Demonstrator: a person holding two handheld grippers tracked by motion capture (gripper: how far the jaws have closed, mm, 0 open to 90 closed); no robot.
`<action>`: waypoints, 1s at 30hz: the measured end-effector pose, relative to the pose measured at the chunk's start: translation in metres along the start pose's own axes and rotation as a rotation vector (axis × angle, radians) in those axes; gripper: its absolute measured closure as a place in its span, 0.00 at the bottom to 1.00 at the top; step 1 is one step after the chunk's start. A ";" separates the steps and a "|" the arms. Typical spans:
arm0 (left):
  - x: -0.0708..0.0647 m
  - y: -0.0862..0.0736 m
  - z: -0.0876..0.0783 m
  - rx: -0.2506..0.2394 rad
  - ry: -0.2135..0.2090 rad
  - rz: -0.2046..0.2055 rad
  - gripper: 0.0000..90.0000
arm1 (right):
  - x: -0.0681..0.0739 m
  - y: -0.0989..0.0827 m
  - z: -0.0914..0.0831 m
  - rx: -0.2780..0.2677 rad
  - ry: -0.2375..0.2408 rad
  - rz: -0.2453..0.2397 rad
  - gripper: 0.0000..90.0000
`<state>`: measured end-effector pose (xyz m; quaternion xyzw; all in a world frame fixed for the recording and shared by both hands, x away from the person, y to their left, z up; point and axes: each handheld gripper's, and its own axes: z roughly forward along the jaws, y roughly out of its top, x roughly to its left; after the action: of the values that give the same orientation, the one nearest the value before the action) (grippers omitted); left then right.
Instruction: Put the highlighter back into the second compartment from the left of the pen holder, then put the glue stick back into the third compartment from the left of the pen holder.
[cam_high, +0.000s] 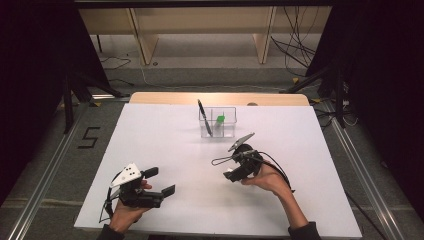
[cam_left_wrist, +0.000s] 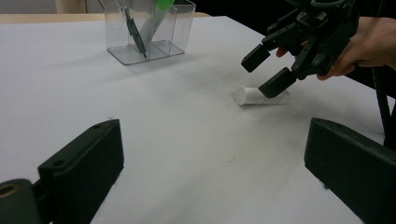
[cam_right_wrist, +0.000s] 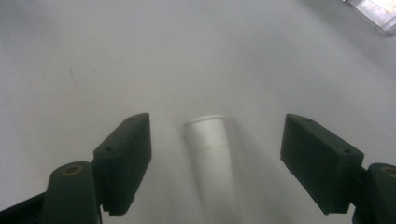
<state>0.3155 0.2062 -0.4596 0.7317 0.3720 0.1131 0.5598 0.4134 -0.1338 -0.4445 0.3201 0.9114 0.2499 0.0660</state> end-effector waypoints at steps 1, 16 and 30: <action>0.000 0.000 0.000 0.001 -0.001 0.001 0.05 | 0.000 0.000 0.000 0.003 -0.003 0.000 0.28; 0.000 0.001 0.002 0.003 0.000 0.006 0.05 | -0.001 -0.003 0.009 0.061 0.005 -0.034 0.36; -0.002 0.000 -0.001 0.004 -0.002 0.021 0.05 | 0.005 -0.002 0.015 0.099 0.009 -0.076 0.48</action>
<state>0.3136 0.2054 -0.4586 0.7369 0.3639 0.1176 0.5574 0.4130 -0.1260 -0.4586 0.2868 0.9346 0.2031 0.0554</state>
